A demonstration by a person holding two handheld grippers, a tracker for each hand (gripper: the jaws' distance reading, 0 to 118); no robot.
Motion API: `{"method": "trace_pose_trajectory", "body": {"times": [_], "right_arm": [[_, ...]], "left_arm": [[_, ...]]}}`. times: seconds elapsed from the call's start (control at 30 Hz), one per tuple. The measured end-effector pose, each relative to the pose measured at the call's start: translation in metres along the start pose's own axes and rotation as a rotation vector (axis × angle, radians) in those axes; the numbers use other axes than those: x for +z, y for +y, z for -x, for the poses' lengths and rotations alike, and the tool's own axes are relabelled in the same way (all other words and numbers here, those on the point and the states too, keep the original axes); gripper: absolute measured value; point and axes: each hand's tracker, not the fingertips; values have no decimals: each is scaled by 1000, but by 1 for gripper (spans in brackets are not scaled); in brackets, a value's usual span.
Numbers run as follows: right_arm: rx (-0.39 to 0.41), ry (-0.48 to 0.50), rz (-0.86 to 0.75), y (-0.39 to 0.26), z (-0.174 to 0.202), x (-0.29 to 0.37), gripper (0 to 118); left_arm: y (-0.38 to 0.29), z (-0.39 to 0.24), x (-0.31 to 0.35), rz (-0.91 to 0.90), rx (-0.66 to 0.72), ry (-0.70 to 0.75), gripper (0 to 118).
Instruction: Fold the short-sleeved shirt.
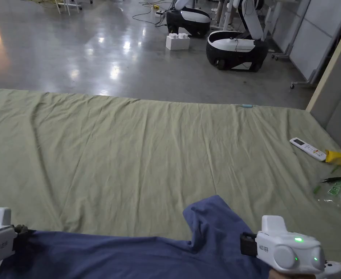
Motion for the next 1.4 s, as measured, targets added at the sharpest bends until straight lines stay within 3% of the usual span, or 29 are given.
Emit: {"method": "trace_pose_trajectory", "body": {"times": [0.17, 0.2, 0.27, 0.3, 0.43, 0.57, 0.7, 0.8, 1.07, 1.4], "right_arm": [[11, 21, 80, 5, 6, -26, 69], [25, 18, 72, 4, 6, -23, 60], [39, 42, 61, 5, 8, -18, 13], [48, 82, 54, 6, 10, -18, 1], [128, 63, 63, 6, 22, -9, 1], [9, 116, -5, 8, 11, 25, 1], [11, 113, -58, 3, 2, 61, 1], [-33, 128, -89, -4, -8, 89, 1], [-13, 129, -173, -31, -22, 162, 1], [10, 115, -139, -113, -21, 220, 1]], "left_arm": [[-3, -3, 10, -17, -6, 1, 5], [-3, -3, 12, -17, -7, 1, 5], [-4, -3, 16, -23, -10, 2, 5], [-4, -5, 18, -29, -12, 3, 5], [-6, -4, 27, -42, -3, 2, 5], [-7, -2, 43, -72, 6, -3, 5], [-11, 4, 57, -90, 4, -12, 5], [-16, 11, 75, -119, 24, -23, 5], [-36, 23, 137, -197, 11, -55, 5], [-103, 37, 187, -168, 0, -64, 5]]}}
